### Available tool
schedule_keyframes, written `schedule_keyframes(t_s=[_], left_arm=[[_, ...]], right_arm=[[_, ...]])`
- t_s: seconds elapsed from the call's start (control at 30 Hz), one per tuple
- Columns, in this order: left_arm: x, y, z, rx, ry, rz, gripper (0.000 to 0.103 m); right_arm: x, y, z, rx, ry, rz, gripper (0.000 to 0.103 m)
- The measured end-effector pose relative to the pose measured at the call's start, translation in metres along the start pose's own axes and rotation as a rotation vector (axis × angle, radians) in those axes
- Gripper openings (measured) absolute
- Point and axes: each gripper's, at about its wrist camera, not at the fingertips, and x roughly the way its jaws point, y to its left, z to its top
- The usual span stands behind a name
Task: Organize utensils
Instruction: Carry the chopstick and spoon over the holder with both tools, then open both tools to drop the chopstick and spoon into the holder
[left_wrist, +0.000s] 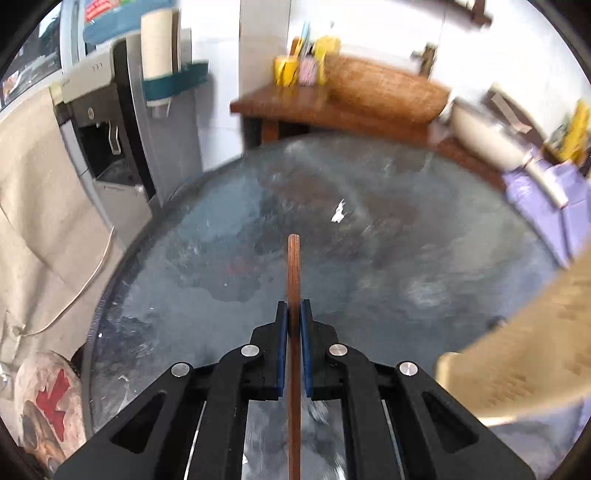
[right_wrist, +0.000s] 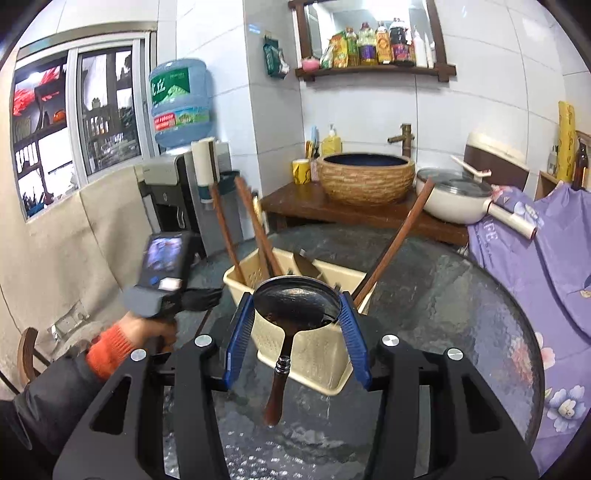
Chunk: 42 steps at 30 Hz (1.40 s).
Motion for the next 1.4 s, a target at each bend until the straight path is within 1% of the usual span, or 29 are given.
schedule_keyframes(t_s=[0.07, 0.13, 0.17, 0.23, 0.33, 0.43, 0.57, 0.63, 0.7, 0.73, 0.8, 0.93, 0.97, 1.07, 1.13, 1.2, 1.23, 1.3, 1.4], left_arm=[[-0.029, 0.005, 0.001, -0.007, -0.058, -0.041, 0.007], [-0.069, 0.013, 0.005, -0.016, -0.139, -0.092, 0.007], [-0.083, 0.014, 0.007, -0.016, -0.169, -0.105, 0.007], [-0.127, 0.017, 0.012, -0.008, -0.261, -0.139, 0.007], [-0.18, 0.016, 0.018, -0.001, -0.366, -0.193, 0.007], [-0.224, 0.005, 0.027, 0.019, -0.454, -0.248, 0.007], [-0.265, -0.015, 0.037, 0.068, -0.519, -0.33, 0.007], [-0.282, -0.025, 0.044, 0.084, -0.559, -0.339, 0.007], [-0.298, -0.038, 0.057, 0.096, -0.588, -0.369, 0.007], [-0.303, -0.044, 0.061, 0.103, -0.596, -0.382, 0.006], [-0.308, -0.058, 0.067, 0.123, -0.616, -0.379, 0.006], [-0.301, -0.08, 0.072, 0.144, -0.615, -0.38, 0.006], [-0.299, -0.08, 0.07, 0.143, -0.614, -0.38, 0.006], [-0.28, -0.087, 0.07, 0.138, -0.592, -0.37, 0.006], [-0.261, -0.089, 0.07, 0.114, -0.572, -0.375, 0.006], [-0.246, -0.09, 0.069, 0.11, -0.569, -0.35, 0.006], [-0.237, -0.091, 0.068, 0.106, -0.555, -0.351, 0.0], [-0.222, -0.092, 0.065, 0.102, -0.539, -0.331, 0.0], [-0.209, -0.092, 0.062, 0.096, -0.515, -0.338, 0.0]], right_arm=[[-0.004, -0.003, 0.008, 0.009, -0.026, -0.002, 0.047], [-0.008, -0.006, 0.02, 0.02, -0.053, 0.002, 0.047], [-0.01, -0.007, 0.026, 0.025, -0.064, 0.007, 0.047], [-0.015, -0.008, 0.037, 0.028, -0.086, 0.014, 0.047], [-0.021, -0.008, 0.05, 0.028, -0.109, 0.018, 0.047], [-0.024, -0.007, 0.063, 0.025, -0.131, 0.006, 0.047], [-0.025, -0.007, 0.08, 0.018, -0.146, -0.019, 0.047], [-0.026, -0.007, 0.087, 0.009, -0.153, -0.035, 0.047], [-0.025, -0.007, 0.094, 0.004, -0.159, -0.048, 0.047], [-0.024, -0.007, 0.096, 0.002, -0.161, -0.056, 0.047], [-0.022, -0.008, 0.102, -0.001, -0.163, -0.07, 0.047], [-0.015, -0.01, 0.104, 0.007, -0.154, -0.086, 0.047], [-0.013, -0.011, 0.105, 0.008, -0.156, -0.09, 0.047], [-0.008, -0.014, 0.103, 0.008, -0.16, -0.108, 0.047], [-0.004, -0.016, 0.101, 0.013, -0.158, -0.109, 0.047], [0.0, -0.016, 0.099, 0.006, -0.156, -0.113, 0.047], [0.003, -0.015, 0.096, 0.0, -0.155, -0.116, 0.047], [0.008, -0.013, 0.09, -0.018, -0.159, -0.115, 0.047], [0.014, -0.009, 0.081, -0.054, -0.162, -0.129, 0.047]])
